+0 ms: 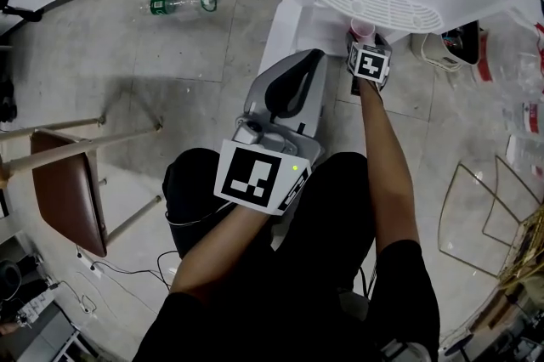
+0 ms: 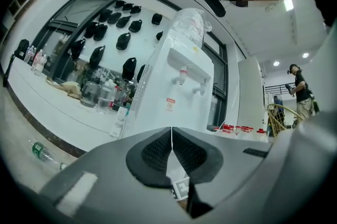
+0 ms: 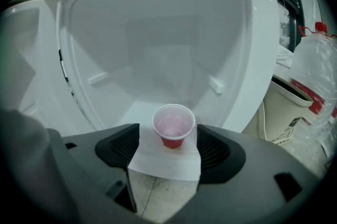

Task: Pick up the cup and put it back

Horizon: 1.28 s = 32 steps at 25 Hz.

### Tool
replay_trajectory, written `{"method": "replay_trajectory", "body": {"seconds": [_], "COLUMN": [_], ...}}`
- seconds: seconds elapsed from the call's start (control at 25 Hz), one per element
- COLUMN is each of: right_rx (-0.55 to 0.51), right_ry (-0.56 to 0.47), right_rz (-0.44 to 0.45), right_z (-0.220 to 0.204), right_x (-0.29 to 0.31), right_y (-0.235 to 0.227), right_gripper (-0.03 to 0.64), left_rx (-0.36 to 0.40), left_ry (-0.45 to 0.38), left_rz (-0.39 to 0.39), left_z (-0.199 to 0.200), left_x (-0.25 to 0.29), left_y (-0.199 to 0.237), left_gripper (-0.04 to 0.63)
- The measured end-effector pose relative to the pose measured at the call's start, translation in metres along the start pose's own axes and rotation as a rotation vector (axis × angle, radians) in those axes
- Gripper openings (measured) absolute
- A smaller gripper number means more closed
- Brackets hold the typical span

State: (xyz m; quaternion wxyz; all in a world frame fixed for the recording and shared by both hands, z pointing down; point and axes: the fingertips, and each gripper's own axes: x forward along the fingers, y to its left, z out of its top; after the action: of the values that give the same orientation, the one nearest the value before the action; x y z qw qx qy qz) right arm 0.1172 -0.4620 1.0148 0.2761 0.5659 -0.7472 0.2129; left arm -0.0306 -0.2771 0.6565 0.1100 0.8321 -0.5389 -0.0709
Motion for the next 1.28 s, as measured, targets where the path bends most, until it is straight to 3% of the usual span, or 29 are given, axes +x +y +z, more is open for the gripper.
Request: {"method": "replay_trajectory", "body": {"seconds": [0.56,1.28], "right_rx": [0.055,-0.032], "right_ry": [0.028,0.055], "right_rz": [-0.073,0.007], "right_z": [0.004,0.002], "right_x": [0.029,-0.009], "right_y": [-0.013,-0.009], "right_gripper": [0.313,0.304], "left_rx": [0.022,0.063], "left_ry": [0.036,0.026], "left_rz": [0.000,-0.018], "left_z": [-0.011,-0.010], "left_x": [0.003,0.012], "left_y": [0.007,0.001], "left_gripper": [0.010,0.010]}}
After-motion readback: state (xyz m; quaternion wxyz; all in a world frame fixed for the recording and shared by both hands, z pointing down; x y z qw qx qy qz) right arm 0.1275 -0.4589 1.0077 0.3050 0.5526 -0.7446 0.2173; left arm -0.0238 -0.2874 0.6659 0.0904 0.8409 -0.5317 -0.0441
